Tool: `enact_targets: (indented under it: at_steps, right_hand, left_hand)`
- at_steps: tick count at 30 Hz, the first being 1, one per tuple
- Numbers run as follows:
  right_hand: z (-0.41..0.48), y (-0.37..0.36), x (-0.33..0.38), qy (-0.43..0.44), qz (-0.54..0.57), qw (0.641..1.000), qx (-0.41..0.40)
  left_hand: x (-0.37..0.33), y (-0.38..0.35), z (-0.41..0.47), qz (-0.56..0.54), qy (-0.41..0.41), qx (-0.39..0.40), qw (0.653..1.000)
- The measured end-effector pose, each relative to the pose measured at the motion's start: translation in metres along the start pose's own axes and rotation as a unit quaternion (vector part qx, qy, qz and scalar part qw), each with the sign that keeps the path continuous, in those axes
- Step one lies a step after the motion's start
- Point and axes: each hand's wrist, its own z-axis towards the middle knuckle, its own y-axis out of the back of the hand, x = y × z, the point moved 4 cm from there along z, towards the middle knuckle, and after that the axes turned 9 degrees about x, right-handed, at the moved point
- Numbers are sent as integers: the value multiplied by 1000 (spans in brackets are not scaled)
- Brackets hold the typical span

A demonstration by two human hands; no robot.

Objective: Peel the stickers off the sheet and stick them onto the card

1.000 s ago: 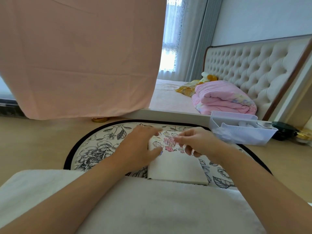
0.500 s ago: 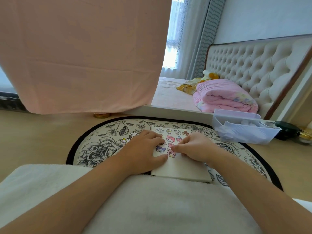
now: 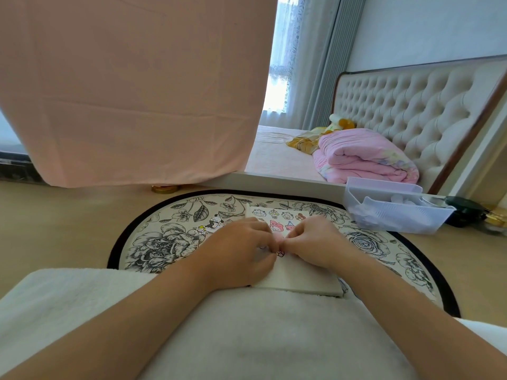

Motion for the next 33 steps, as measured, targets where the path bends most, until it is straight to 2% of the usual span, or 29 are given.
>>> enact_targets:
  at_steps: [8, 11, 13, 17, 20, 25, 33]
  right_hand:
    - [-24, 3, 10, 29, -119, 991, -51]
    - [-38, 4, 9, 27, -202, 976, -74]
    - [-45, 4, 6, 60, -217, 971, -83]
    - [-59, -11, 1, 161, -270, 949, -9]
    - [-60, -17, -3, 161, -317, 935, 18]
    - [-56, -18, 1, 150, -332, 930, 37]
    - [-61, -15, -6, 179, -302, 936, 7]
  left_hand:
    - [-1, -2, -2, -13, 1, 20, 1000]
    - [-1, -2, -3, -11, 6, 23, 1000]
    - [-1, -2, -3, -4, 10, 26, 1000]
    - [-4, 0, -4, -3, 22, 30, 999]
    - [-8, 1, -5, 10, 26, 35, 999]
    - [-12, 1, -6, 19, 28, 33, 999]
    - [-14, -3, -4, 57, 65, 28, 996]
